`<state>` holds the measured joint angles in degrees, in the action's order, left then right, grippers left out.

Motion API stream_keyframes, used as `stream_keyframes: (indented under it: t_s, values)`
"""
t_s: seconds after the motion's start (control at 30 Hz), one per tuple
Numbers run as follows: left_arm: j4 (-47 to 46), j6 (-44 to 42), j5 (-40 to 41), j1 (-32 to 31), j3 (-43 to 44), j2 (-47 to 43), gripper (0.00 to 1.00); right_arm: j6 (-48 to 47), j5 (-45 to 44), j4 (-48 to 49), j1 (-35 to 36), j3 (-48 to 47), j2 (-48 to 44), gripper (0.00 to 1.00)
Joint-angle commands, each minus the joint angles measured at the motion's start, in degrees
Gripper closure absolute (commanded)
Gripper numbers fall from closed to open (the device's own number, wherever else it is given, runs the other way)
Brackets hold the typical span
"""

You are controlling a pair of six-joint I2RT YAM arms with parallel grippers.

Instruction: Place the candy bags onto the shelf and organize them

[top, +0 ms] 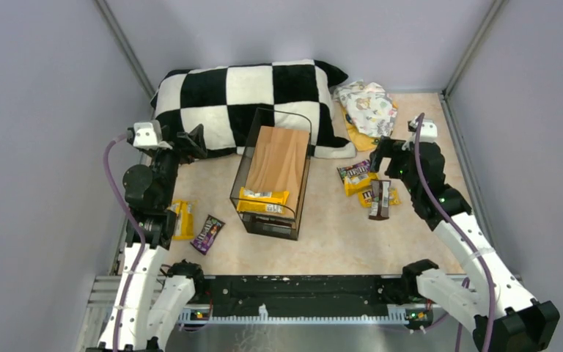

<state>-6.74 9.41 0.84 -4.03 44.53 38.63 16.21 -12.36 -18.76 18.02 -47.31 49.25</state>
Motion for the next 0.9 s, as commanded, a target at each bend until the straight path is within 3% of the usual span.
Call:
stream_keyframes:
  t_s: [0.0, 0.3, 0.37, 0.43, 0.57, 0.77, 0.87]
  values:
    - [-3.35, -1.60, -5.10, -0.35, -0.33, 2.58, 0.01, 1.70, 0.46, 2.39, 0.61, 1.73, 1.04, 0.01]
    - [-2.95, -1.31, -8.40, -1.14, 0.20, 5.69, 0.01, 5.74, 2.53, -1.11, -0.09, 5.41, 2.98, 0.01]
    - [-2.83, -1.30, -8.32, -1.24, 0.30, 5.91, 0.01, 8.05, 6.77, 0.21, -3.01, 7.25, 2.75, 0.01]
    - [-2.81, -1.17, -8.41, -1.31, 0.22, 5.80, 0.01, 10.48, 16.52, 2.57, -9.21, 9.24, 3.06, 0.02]
    - [-3.00, -0.73, -9.39, -1.76, 0.32, 5.51, 0.01, 16.53, 37.59, 11.42, -21.41, 14.69, 4.31, 0.15]
    - [-3.10, 0.27, -11.00, -1.94, 0.57, 5.50, 0.01, 17.58, 41.88, 15.83, -22.77, 16.00, 8.69, 0.29]
    - [-3.19, 0.43, -11.25, -2.10, 0.53, 5.36, 0.01, 18.18, 41.11, 17.37, -23.15, 16.23, 10.94, 0.31]
